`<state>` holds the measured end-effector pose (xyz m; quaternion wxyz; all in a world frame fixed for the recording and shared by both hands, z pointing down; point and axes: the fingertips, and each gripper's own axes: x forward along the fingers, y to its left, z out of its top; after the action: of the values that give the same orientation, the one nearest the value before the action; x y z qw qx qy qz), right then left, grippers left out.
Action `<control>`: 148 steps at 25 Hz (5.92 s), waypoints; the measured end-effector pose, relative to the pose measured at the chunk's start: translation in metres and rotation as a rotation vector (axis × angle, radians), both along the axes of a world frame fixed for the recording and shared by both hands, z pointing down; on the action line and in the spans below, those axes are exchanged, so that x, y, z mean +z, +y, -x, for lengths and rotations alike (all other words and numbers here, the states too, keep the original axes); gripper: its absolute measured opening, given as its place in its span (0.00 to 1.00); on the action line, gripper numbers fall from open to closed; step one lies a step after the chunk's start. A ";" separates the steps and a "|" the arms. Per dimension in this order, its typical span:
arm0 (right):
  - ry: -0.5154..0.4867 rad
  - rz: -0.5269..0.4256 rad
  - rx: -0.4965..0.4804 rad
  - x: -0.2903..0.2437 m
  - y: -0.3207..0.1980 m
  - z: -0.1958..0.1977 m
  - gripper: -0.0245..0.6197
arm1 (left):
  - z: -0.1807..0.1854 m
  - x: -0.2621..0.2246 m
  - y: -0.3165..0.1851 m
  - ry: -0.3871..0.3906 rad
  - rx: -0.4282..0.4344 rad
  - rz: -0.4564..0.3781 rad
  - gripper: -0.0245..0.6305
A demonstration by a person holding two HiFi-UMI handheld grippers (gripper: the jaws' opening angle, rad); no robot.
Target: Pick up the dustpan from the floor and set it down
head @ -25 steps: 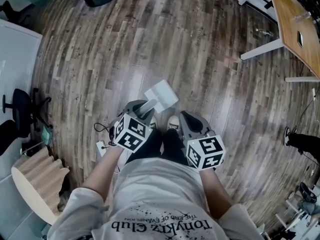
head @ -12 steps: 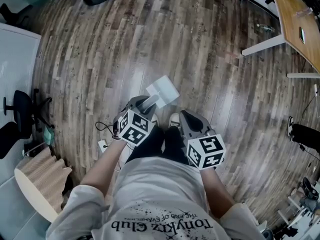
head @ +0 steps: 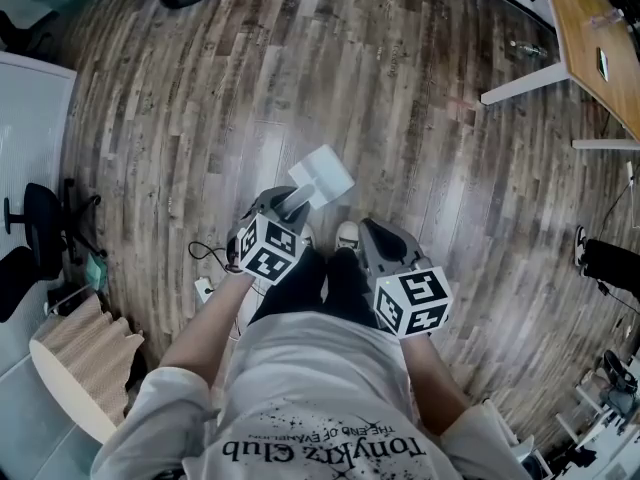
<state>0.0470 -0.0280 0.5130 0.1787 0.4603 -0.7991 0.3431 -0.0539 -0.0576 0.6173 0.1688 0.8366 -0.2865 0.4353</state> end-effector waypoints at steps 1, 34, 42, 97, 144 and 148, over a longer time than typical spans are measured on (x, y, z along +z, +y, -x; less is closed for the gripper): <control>0.000 0.002 0.000 0.001 0.000 0.000 0.08 | 0.000 0.002 -0.001 0.001 -0.001 -0.001 0.22; -0.012 0.030 -0.012 0.013 -0.005 0.005 0.08 | 0.013 0.035 -0.004 -0.042 -0.010 0.066 0.22; -0.016 0.024 -0.019 0.009 -0.004 0.010 0.08 | 0.017 0.034 -0.004 -0.061 -0.013 0.079 0.23; -0.013 -0.103 -0.139 -0.044 0.018 0.032 0.08 | 0.040 -0.090 0.026 0.073 -0.184 -0.080 0.12; 0.087 -0.194 -0.291 -0.071 0.040 0.056 0.08 | 0.032 -0.169 0.070 0.285 -0.342 -0.108 0.07; 0.091 -0.191 -0.292 -0.070 0.039 0.056 0.08 | 0.035 -0.168 0.068 0.279 -0.342 -0.106 0.07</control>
<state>-0.0085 0.0110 0.4427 0.2179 0.3694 -0.8774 0.2151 -0.0891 0.0105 0.4495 0.2341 0.8356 -0.4204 0.2650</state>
